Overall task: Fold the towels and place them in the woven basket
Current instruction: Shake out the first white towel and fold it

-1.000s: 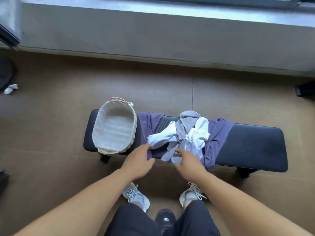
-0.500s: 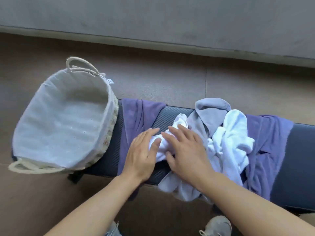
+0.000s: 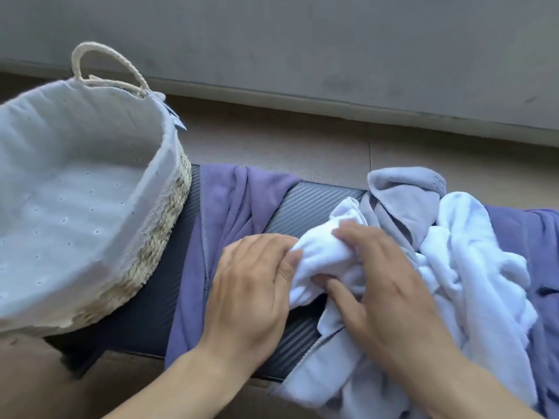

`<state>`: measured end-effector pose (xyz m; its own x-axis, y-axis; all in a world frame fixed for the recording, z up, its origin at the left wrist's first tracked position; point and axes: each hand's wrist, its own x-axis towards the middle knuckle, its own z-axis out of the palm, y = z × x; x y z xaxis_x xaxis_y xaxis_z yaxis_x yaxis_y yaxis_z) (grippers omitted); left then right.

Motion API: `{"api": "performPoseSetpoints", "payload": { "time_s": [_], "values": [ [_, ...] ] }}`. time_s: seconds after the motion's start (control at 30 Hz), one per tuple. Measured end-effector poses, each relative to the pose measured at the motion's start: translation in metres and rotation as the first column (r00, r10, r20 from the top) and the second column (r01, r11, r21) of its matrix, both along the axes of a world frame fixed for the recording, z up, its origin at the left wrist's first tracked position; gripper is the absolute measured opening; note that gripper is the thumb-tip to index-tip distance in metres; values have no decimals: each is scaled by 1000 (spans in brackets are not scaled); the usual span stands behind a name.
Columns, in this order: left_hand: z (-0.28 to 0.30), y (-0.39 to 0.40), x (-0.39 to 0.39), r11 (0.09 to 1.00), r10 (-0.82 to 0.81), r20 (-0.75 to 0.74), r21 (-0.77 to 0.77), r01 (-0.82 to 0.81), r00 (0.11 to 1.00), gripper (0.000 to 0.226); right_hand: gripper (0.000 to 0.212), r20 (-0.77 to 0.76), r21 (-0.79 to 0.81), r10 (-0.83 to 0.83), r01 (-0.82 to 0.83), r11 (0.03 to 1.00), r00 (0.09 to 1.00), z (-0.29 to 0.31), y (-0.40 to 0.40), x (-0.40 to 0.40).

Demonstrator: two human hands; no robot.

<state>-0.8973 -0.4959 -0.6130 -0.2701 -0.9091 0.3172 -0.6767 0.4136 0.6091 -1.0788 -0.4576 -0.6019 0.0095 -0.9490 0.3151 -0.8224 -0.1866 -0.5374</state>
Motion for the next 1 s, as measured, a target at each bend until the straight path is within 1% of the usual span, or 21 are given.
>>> {"api": "performPoseSetpoints", "payload": {
  "time_s": [0.07,0.13,0.23,0.27,0.33,0.43,0.5,0.53,0.57,0.63,0.67,0.7,0.77,0.8,0.83,0.87,0.9,0.93,0.97,1.0],
  "values": [
    [4,1,2,999,-25,-18,23,26,1000,34,55,-19,-12,3,-4,1000,1000,2,-2,3],
    [8,0,5,996,-78,8,37,78,997,39,50,-23,-38,13,-14,999,1000,1,-4,5],
    [20,1,7,980,-195,72,52,192,978,64,39,-43,-167,20,-27,986,999,5,-3,6],
    [25,4,7,978,-207,82,35,204,975,72,33,-57,-225,30,-42,974,998,8,0,7],
    [39,12,10,981,-194,30,-2,194,981,80,25,-28,-321,68,-73,944,997,20,7,11],
    [69,27,15,982,-179,-114,-75,172,977,86,21,143,-422,125,-54,905,982,49,19,16],
    [87,39,19,983,-117,-171,-159,90,978,78,17,325,-464,140,28,886,935,74,31,26],
    [94,45,21,981,-77,-202,-190,38,976,68,15,414,-486,167,62,872,895,86,37,31],
    [99,50,24,978,-59,-252,-209,6,966,53,19,474,-516,198,88,852,858,97,44,35],
    [116,64,30,977,-93,-400,-212,7,912,20,29,501,-586,263,100,804,825,119,58,40],
    [129,69,32,977,-117,-483,-211,14,868,10,33,490,-607,277,95,789,827,129,62,40],
    [144,72,34,981,-136,-565,-193,29,814,9,38,474,-607,270,88,790,838,138,65,39],
    [174,82,36,987,-159,-707,-107,117,689,15,49,469,-539,209,90,838,858,150,67,37],
    [174,82,41,984,-154,-743,-55,169,651,16,49,487,-484,163,110,868,858,153,68,35],
    [170,83,46,978,-130,-758,9,209,639,16,45,494,-416,108,126,900,863,152,67,32],
    [157,82,52,975,-77,-732,88,205,677,19,39,476,-331,50,127,935,878,149,67,30],
    [141,79,58,974,-21,-643,158,160,765,22,34,435,-233,-14,127,964,900,144,66,26],
    [128,72,61,970,-3,-519,206,128,855,25,33,378,-124,-79,134,983,923,138,65,22],
    [119,65,62,965,12,-422,241,100,906,26,35,311,-7,-128,137,991,942,133,63,18],
    [116,59,62,963,51,-409,263,64,911,24,39,238,107,-152,129,986,959,131,62,15]
  ]
}}
